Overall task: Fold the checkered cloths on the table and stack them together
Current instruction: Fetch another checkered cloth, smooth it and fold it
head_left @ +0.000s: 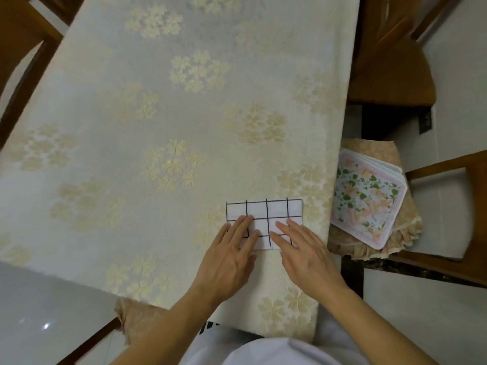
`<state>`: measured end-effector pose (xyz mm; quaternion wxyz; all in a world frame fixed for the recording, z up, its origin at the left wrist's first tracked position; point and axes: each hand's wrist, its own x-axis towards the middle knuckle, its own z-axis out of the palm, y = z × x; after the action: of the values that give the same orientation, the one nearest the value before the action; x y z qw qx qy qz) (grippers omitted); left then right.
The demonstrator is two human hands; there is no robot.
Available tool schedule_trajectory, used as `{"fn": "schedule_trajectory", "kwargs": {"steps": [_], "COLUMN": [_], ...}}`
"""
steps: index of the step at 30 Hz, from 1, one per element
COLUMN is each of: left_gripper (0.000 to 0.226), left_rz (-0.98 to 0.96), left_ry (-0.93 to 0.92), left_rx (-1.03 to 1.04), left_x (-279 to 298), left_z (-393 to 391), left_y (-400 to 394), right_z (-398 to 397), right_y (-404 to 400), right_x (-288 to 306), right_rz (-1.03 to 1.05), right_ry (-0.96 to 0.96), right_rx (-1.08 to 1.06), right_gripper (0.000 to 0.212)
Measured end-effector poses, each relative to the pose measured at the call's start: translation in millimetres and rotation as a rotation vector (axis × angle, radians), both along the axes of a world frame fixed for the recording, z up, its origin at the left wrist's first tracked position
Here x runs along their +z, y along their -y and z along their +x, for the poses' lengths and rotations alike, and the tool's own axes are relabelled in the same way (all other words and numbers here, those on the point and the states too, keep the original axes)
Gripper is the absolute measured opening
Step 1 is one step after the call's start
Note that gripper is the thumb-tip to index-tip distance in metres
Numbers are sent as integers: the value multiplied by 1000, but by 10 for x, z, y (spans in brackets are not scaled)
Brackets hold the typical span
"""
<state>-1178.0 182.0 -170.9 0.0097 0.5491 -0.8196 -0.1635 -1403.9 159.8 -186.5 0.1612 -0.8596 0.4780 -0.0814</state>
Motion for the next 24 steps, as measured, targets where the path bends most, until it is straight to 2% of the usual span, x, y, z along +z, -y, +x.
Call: {"fn": "schedule_trajectory", "kwargs": {"steps": [6,9,11,17,24], "left_gripper": [50,48,51,64,67], "left_rz": [-73,-126,-108,-18,-26], "left_ry": [-88,-144,-116,55,122], "left_rx": [88,131,135,107,107], "left_x": [26,10,-39,-345,-388], "left_z": [-41,-118,-190,-226,-45], "left_y": [65,339,509,560,465], "right_z": [10,168,301,271,51], "right_y": [-28,225,420,592,584], "right_x": [-6,67,60,-227,-202], "right_rz": [-20,-78,-60,20,45], "right_ry": [139,162,94,-265,-348], "right_rx": [-117,-166,-150,-37,-102], "right_gripper": [38,43,49,65,81]}}
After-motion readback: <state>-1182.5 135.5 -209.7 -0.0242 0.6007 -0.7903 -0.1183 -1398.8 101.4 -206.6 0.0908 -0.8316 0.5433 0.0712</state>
